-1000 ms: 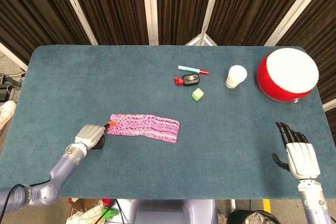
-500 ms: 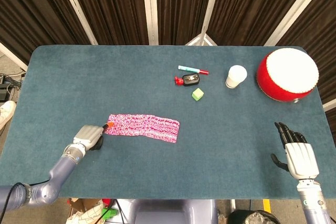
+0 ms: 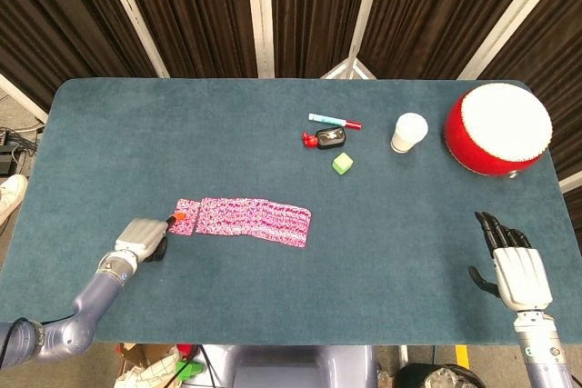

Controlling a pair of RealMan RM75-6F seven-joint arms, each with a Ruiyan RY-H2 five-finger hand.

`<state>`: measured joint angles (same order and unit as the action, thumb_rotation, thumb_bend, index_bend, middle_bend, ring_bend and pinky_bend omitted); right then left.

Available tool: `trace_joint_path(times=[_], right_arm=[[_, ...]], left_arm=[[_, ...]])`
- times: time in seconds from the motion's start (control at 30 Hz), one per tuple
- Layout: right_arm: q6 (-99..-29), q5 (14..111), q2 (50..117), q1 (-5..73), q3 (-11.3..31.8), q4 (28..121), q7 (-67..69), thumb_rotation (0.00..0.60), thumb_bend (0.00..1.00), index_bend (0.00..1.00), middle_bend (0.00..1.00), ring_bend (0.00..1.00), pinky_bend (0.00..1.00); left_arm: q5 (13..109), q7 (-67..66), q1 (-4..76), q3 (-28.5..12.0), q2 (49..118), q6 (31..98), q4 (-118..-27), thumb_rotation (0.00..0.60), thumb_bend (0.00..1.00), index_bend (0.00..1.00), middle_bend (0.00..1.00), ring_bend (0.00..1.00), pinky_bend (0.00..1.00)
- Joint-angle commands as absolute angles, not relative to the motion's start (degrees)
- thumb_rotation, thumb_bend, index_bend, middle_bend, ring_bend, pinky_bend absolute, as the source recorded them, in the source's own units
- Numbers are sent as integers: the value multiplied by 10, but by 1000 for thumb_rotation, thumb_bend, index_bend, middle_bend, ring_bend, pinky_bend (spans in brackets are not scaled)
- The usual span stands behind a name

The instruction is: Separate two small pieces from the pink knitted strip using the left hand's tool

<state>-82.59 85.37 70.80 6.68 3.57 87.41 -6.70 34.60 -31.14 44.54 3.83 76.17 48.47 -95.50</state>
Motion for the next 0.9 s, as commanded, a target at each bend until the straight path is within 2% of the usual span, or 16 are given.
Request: trace_joint_path(times=[0.03, 0.57, 0.9], right_arm=[[-827, 854, 707, 66, 36, 874, -66, 600, 285, 13, 150, 228, 238], [-824, 854, 710, 68, 34, 876, -74, 600, 284, 14, 150, 228, 238], [-821, 853, 714, 70, 34, 876, -83, 600, 285, 14, 150, 228, 238]], left_arm=[[345, -311, 443, 43, 757, 489, -951, 600, 1000, 131, 843, 803, 716], [365, -268, 413, 62, 711, 484, -945, 600, 1000, 131, 843, 803, 716], [412, -245, 405, 49, 680, 498, -984, 600, 1000, 131, 843, 803, 716]])
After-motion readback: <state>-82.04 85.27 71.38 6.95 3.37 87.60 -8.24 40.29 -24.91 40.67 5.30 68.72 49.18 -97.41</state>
